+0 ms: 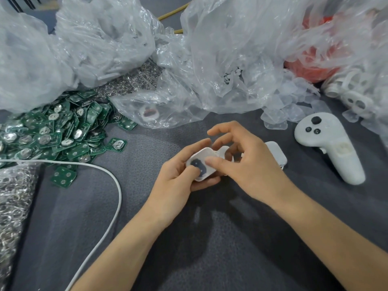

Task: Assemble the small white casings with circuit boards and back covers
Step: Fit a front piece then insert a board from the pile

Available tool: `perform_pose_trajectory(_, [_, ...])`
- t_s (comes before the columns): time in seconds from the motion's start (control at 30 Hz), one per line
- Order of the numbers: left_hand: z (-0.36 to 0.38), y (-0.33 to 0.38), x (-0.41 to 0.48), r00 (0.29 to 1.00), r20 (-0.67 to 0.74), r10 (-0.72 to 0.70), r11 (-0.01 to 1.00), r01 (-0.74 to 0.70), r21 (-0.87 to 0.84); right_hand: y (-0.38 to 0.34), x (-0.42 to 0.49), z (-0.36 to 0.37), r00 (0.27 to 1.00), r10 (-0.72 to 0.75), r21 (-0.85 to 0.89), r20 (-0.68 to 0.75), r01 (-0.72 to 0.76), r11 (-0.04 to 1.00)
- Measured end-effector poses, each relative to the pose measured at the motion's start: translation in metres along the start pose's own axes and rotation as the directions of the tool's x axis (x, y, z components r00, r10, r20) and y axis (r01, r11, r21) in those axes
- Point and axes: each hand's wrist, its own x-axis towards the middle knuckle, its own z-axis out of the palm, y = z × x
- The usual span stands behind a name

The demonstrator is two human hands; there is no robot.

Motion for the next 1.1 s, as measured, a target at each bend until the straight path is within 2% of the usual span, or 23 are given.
perform_pose_trajectory(0.07, [-0.001,0.000,0.000,1.000,0.016,0.001,1.000,0.000,-0.005,0.000,0.004,-0.007,0.997,0.068,0.119,0.036,-0.072,0.990])
perform_pose_trajectory(0.13, [-0.001,0.001,-0.001,0.999,0.032,0.001,1.000,-0.001,-0.007,0.001,0.006,-0.011,0.993,0.100,0.157,0.066,-0.109,0.982])
perform_pose_trajectory(0.43, [0.001,0.000,-0.005,0.994,0.100,0.054,0.982,-0.071,0.178,0.002,0.006,-0.011,0.993,0.087,0.067,0.077,-0.093,0.993])
perform_pose_trajectory(0.63, [0.001,0.000,-0.006,0.990,0.133,0.049,0.980,-0.073,0.184,0.004,0.005,-0.007,0.989,0.120,0.005,0.084,-0.121,0.993])
perform_pose_trajectory(0.73, [0.003,-0.001,-0.005,0.996,0.032,0.088,0.990,-0.091,0.103,0.004,0.006,-0.012,0.981,0.183,0.041,0.059,-0.186,0.982])
perform_pose_trajectory(0.8, [0.004,0.000,-0.003,0.994,-0.036,0.101,0.993,-0.099,0.056,0.000,0.007,-0.015,0.968,0.241,0.205,0.069,-0.250,0.946])
perform_pose_trajectory(0.93, [0.006,0.005,-0.001,0.999,0.027,0.041,0.977,-0.034,-0.213,-0.014,0.005,-0.011,0.940,0.298,0.528,0.167,-0.341,0.778])
perform_pose_trajectory(1.0, [0.005,0.007,0.000,0.999,0.039,0.019,0.950,-0.005,-0.312,-0.022,0.004,-0.005,0.934,0.294,0.593,0.203,-0.356,0.722])
perform_pose_trajectory(1.1, [-0.002,0.012,0.002,1.000,0.019,0.005,0.903,0.003,-0.430,-0.031,0.005,0.001,0.930,0.264,0.621,0.255,-0.367,0.693])
